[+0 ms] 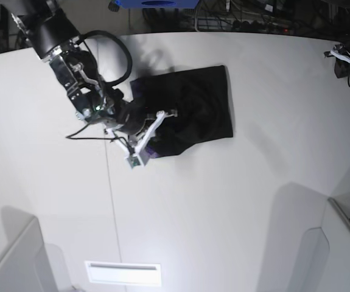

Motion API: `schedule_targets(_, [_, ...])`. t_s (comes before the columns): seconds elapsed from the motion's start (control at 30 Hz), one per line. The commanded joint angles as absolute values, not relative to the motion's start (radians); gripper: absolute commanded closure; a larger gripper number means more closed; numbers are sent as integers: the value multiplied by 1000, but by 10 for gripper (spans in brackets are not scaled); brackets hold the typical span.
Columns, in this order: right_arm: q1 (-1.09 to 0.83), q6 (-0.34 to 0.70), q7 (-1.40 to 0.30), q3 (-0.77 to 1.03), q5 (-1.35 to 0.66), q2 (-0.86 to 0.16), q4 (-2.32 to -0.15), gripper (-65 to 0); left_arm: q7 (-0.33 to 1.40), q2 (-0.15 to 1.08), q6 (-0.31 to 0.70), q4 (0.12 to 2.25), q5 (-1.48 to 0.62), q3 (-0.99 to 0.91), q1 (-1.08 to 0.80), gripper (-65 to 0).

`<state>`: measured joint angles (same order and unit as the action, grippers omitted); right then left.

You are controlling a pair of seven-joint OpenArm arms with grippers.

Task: Fold the T-shirt properly
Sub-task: 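Release with the left gripper and press the folded bundle flat with the right gripper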

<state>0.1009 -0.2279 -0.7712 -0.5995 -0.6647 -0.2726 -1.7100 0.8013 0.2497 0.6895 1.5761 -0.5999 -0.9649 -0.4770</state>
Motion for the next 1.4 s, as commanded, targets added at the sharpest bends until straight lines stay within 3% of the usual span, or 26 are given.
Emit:
schedule_targets(0.0, [117, -225, -754, -615, -662, -260, -1724, 0, 783, 266, 698, 1590, -611, -974, -483, 0])
schedule_targets(0.37, [125, -232, -762, -829, -654, -108, -1758, 0, 783, 266, 698, 1590, -611, -972, -483, 0])
schedule_targets(0.5, [160, -232, -860, -883, -653, -44, -1781, 0, 783, 266, 698, 1590, -611, -977, -481, 0])
schedule_targets(0.57, [165, -265, -895, -869, -651, -48, -1848, 0, 783, 268, 698, 1590, -611, -980, -481, 0])
schedule_targets(0.7, [131, -437, -969, -806, -654, -130, -2009, 0, 783, 275, 698, 1589, -611, -981, -483, 0])
schedule_targets(0.8, [119, -498, -977, -780, -653, -180, -2008, 0, 783, 280, 698, 1575, -616, -981, -483, 0])
schedule_targets(1.1, [186, -479, -883, -714, -653, -211, -1853, 0, 783, 277, 698, 1570, -618, -970, -478, 0])
schedule_targets(1.37, [242, -479, -868, -843, -653, -65, -1725, 0, 783, 278, 698, 1569, -618, -970, -478, 0])
